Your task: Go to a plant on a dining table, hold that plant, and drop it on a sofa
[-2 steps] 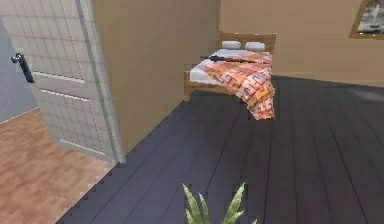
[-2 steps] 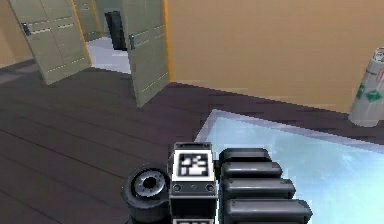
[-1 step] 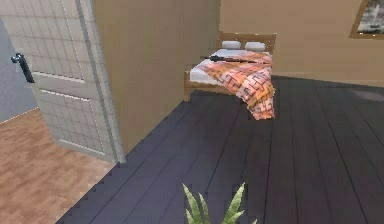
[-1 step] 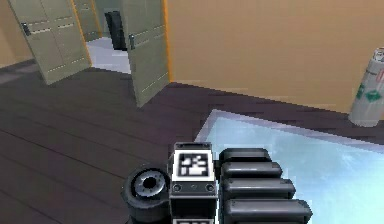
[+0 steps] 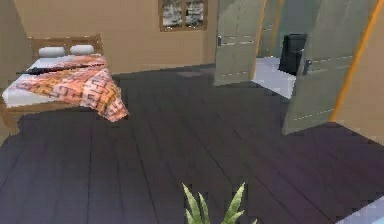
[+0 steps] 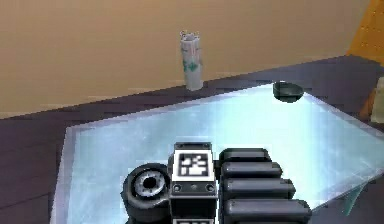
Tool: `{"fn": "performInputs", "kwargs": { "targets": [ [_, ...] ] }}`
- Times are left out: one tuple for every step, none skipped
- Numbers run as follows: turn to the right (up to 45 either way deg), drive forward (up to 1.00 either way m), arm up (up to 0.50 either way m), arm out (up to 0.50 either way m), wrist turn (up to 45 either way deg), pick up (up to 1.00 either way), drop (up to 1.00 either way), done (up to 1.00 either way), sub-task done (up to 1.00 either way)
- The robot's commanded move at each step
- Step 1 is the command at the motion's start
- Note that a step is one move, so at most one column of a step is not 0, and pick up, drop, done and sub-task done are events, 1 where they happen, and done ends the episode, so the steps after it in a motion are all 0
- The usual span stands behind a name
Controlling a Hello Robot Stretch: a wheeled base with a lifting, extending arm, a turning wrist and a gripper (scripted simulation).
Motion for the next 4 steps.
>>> {"fn": "performInputs", "kwargs": {
  "targets": [
    [-15.0,0.00,0.00,0.00,0.0,0.00,0.00,0.00,0.00],
    [-3.0,0.00,0.00,0.00,0.0,0.00,0.00,0.00,0.00],
    [0.0,0.35,0.00,0.00,0.0,0.00,0.00,0.00,0.00],
    [45.0,0.00,0.00,0.00,0.0,0.00,0.00,0.00,0.00]
  ]
}}
